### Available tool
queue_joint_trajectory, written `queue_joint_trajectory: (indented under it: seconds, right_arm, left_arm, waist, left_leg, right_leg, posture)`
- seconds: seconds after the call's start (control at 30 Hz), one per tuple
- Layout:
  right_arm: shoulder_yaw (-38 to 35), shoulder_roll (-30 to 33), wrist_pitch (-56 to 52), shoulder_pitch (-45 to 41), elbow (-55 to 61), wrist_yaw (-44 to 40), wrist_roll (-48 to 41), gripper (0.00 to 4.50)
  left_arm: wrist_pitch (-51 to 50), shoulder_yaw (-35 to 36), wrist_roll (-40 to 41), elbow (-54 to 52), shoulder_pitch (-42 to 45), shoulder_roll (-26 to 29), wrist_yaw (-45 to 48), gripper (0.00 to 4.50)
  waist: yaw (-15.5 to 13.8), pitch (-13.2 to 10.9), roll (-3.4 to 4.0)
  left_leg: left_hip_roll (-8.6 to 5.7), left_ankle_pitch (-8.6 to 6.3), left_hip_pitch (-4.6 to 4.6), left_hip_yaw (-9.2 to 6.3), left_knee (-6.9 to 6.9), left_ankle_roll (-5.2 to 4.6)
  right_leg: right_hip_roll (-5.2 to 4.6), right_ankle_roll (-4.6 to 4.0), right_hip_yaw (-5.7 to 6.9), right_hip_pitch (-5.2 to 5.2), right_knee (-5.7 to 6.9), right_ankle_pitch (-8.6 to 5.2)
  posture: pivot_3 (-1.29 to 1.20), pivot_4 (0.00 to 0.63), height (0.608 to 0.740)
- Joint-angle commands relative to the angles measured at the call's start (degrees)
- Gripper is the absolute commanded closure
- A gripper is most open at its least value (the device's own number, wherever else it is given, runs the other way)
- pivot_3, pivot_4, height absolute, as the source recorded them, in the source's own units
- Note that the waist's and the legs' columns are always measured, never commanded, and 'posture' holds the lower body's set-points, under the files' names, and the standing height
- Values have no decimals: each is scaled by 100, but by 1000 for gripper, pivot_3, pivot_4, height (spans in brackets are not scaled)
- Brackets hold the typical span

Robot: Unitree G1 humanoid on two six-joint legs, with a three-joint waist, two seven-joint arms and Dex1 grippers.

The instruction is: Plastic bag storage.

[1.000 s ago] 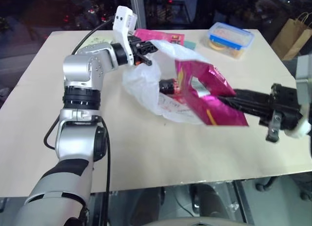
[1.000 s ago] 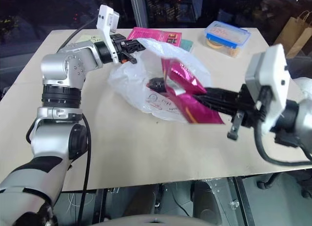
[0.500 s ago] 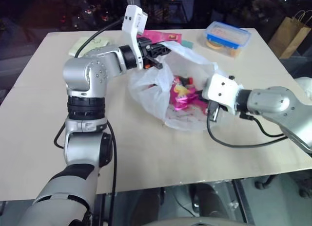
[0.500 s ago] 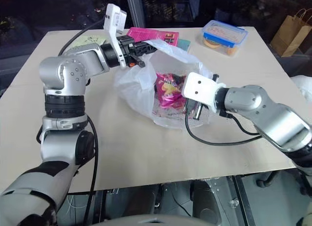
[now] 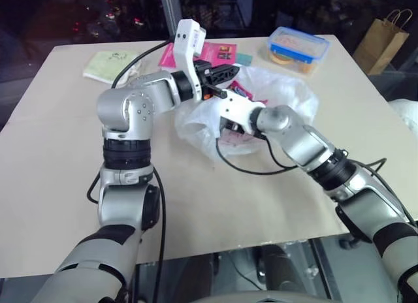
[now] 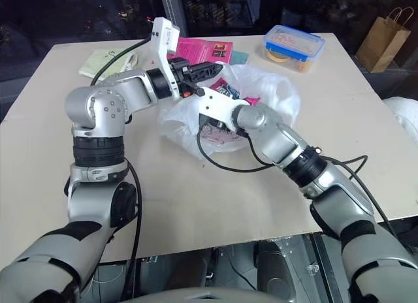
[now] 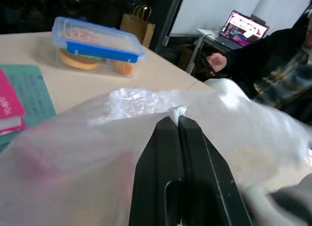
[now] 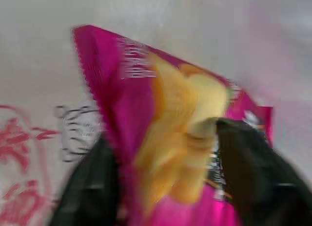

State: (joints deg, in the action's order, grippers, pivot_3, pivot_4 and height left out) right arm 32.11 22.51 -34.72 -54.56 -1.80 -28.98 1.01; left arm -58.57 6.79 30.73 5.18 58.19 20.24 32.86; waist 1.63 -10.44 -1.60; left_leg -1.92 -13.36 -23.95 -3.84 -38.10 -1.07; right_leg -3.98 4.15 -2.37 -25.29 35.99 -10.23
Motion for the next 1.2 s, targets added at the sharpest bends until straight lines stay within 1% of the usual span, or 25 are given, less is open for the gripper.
queue_joint_trajectory:
  seconds: [0.03,0.07,0.17,0.27,0.4,0.47,0.5,0.57,0.63,0.73,0.83,0.87,0.97,1.03,1.07,1.1,1.13,1.17,1.2]
  right_arm:
    - [-1106,501,-871,470,2016,-376,-518,1484]
    - [-1203,540,-1029,541,2241,-413,-571,1484]
    - [-1848,584,-1843,893,3399,-547,-1212,1484]
    - [-2516,413,-2422,1227,4391,-524,-1863,1484]
    - [-2848,395,-2602,1518,4612,-45,-1741,1484]
    - [-3164,373,-2871,1588,4820,98,-1859,1484]
    - [-3374,443,-3125,1634,4969,161,-1896,1484]
    - [-3617,804,-3555,1784,5255,216,-1868,1484]
    - [-3781,1181,-4000,2032,5504,306,-1811,1484]
    - [-4070,1241,-4604,2383,5680,498,-1851,1413]
    - [-4125,1093,-4780,2724,5652,588,-1911,1413]
    - [-4041,1053,-4669,2832,5551,637,-1890,1413]
    - [-3960,879,-4491,2960,5318,748,-1889,1413]
    - [-3814,922,-4261,3064,5097,836,-1797,1413]
    - [-3706,981,-4078,3121,4949,866,-1732,1413]
    - [-3615,991,-3851,3160,4735,920,-1647,1413]
    - [-3470,1088,-3543,3201,4500,945,-1514,1413]
    - [-3365,1162,-3301,3233,4329,959,-1415,1951]
    - [-3358,1156,-3114,3222,4182,979,-1369,2277]
  left_arm:
    - [188,62,-55,-209,-91,101,-123,4500]
    - [190,72,-39,-204,-98,98,-144,4500]
    - [406,-31,-160,-139,-127,138,-144,4500]
    - [557,-78,-207,1,-52,71,-164,4500]
    - [636,-177,-184,-51,-60,58,-31,4500]
    - [658,-216,-211,-82,-99,127,22,4500]
    - [672,-246,-216,-118,-137,202,102,4500]
    - [779,-334,-258,-227,-229,373,289,4500]
    - [807,-321,-133,-393,-338,548,585,4500]
    - [772,-236,93,-656,-457,713,879,3653]
    - [446,146,579,-796,-432,694,905,2217]
    - [196,386,902,-757,-370,732,952,1928]
    - [-142,715,1378,-755,-328,926,1086,1928]
    - [-593,967,1815,-780,-332,1139,1137,1928]
    - [-773,1014,1954,-847,-414,1368,1263,1928]
    - [-1110,1092,2203,-969,-642,1806,1576,1928]
    - [-1523,1184,2513,-1163,-1085,2391,2036,1928]
    - [-1799,1242,2765,-1295,-1411,2820,2353,1835]
    - [-1964,1278,2966,-1534,-1957,3285,2780,1835]
  waist:
    - [-26,-1,1]
    - [-41,-1,1]
    - [-41,0,1]
    - [-49,0,2]
    - [-64,0,2]
    - [-72,0,2]
    - [-76,0,2]
    - [-80,0,2]
    - [-81,0,2]
    - [-74,0,2]
    - [-81,0,2]
    - [-72,0,2]
    - [-43,0,2]
    - [-37,0,2]
    - [-30,0,2]
    - [-2,0,2]
    - [83,2,6]
    - [120,2,12]
    - [145,2,12]
  left_leg:
    - [0,0,-1,-3,-1,0]
    - [-2,0,-1,-3,2,0]
    - [-3,-1,2,3,3,-2]
    - [7,-13,11,6,2,-21]
    - [4,-14,14,14,-15,-23]
    - [3,-13,15,25,-20,-22]
    - [3,-11,15,29,-21,-20]
    - [4,-8,15,30,-21,-16]
    - [5,-9,15,30,-20,-16]
    - [8,-9,15,34,-17,-16]
    - [11,-9,14,34,-19,-16]
    - [12,-9,14,37,-20,-16]
    - [12,-8,18,40,-21,-17]
    - [14,-8,21,42,-21,-17]
    - [14,-8,22,41,-21,-17]
    - [15,-8,22,41,-21,-17]
    - [15,-8,22,41,-20,-17]
    - [17,-8,24,46,-14,-16]
    - [19,-9,32,45,-10,-17]
  right_leg:
    - [0,0,3,0,-1,0]
    - [0,0,3,-3,-2,0]
    - [12,0,0,-6,5,0]
    - [24,-1,-2,-5,19,-1]
    - [22,-1,-7,-1,35,-1]
    - [21,-1,-8,3,34,-1]
    - [21,-1,-7,3,34,-1]
    - [22,-1,-5,3,37,-1]
    - [22,-2,-3,2,39,-2]
    - [23,-3,-3,2,38,-2]
    - [23,-3,-4,2,38,-3]
    - [22,-2,-5,3,37,-3]
    - [24,0,-7,4,37,-4]
    - [29,0,-8,4,39,-4]
    - [31,0,-8,4,40,-4]
    - [33,0,-7,4,41,-4]
    - [33,0,-7,4,41,-4]
    - [33,0,-14,1,41,-5]
    - [36,-1,-32,-1,46,-6]
  posture:
    - [0,150,740]
    - [0,150,740]
    - [0,150,740]
    - [0,150,740]
    - [0,150,740]
    - [0,150,740]
    - [0,150,740]
    - [0,150,740]
    - [0,150,740]
    - [0,150,740]
    - [0,150,740]
    - [0,150,740]
    - [0,150,740]
    - [0,150,740]
    - [0,150,740]
    - [0,150,740]
    - [0,150,740]
    - [0,150,740]
    - [0,150,740]
